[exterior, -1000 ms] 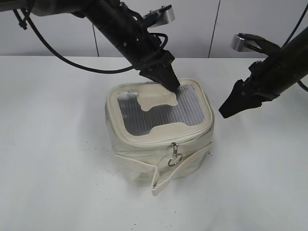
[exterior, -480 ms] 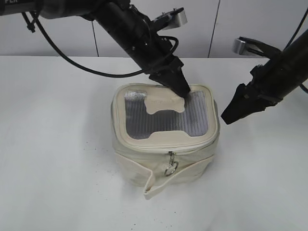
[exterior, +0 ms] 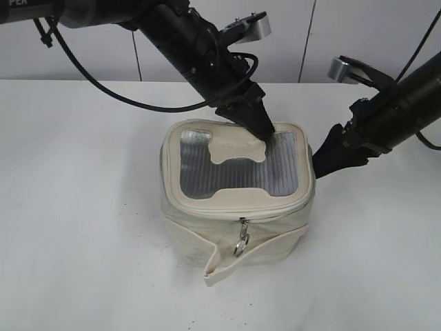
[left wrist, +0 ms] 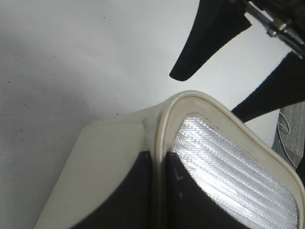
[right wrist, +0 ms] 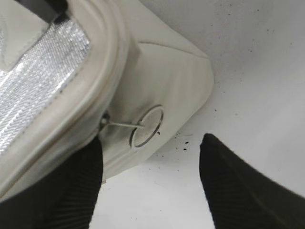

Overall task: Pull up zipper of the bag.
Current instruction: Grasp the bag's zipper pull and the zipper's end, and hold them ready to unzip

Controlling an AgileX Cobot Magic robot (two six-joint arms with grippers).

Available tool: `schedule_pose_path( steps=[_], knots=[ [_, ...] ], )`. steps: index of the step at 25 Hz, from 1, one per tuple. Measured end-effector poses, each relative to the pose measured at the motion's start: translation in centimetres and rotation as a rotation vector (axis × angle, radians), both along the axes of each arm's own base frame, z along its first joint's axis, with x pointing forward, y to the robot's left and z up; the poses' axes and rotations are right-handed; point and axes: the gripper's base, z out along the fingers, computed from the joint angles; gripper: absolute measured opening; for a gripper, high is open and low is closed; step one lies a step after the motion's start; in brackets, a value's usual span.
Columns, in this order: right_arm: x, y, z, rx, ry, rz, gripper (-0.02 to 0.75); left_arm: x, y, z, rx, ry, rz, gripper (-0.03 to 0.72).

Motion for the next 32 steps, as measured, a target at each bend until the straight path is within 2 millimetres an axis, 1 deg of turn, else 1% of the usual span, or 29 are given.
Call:
schedule_pose_path(
  steps=[4, 9, 11, 12, 14, 17, 19, 20, 24, 27, 32],
  knots=[
    [0.2, 0.1, 0.0, 0.006, -0.043, 0.021, 0.5, 0.0, 0.0, 0.0, 0.0, 0.0, 0.0, 0.042],
    [0.5, 0.5, -1.3, 0.037, -0.028, 0.043, 0.498, 0.0, 0.0, 0.0, 0.0, 0.0, 0.0, 0.042],
    [0.6, 0.8, -1.6, 0.048, -0.047, 0.064, 0.472, 0.0, 0.0, 0.0, 0.001, 0.001, 0.0, 0.042],
    [0.7, 1.0, -1.8, 0.054, -0.056, 0.072, 0.436, 0.1, 0.1, 0.0, 0.002, 0.0, 0.0, 0.042],
    [0.9, 1.2, -2.0, 0.046, -0.085, 0.064, 0.327, 0.1, 0.1, 0.0, 0.002, 0.0, 0.0, 0.042],
    [1.4, 1.4, -2.3, 0.042, -0.108, 0.026, 0.09, 0.1, 0.1, 0.0, 0.001, 0.0, 0.001, 0.042],
    [1.4, 1.5, -2.5, 0.04, -0.094, 0.008, 0.017, 0.1, 0.1, 0.0, 0.001, -0.002, 0.003, 0.042],
    [1.4, 1.5, -2.5, 0.037, -0.077, -0.009, 0.005, 0.1, 0.1, 0.0, 0.001, -0.002, 0.003, 0.042],
    [0.7, 1.2, -2.4, 0.0, 0.01, -0.028, 0.005, 0.1, 0.1, 0.0, 0.0, -0.001, 0.003, 0.042],
    [0.1, 1.0, -1.3, -0.014, 0.047, -0.029, 0.005, 0.1, 0.1, 0.0, 0.0, 0.0, 0.002, 0.042],
    [-1.1, 0.7, 1.1, -0.035, 0.078, -0.029, 0.005, 0.1, 0.1, 0.0, 0.0, 0.0, 0.002, 0.042]
  ],
)
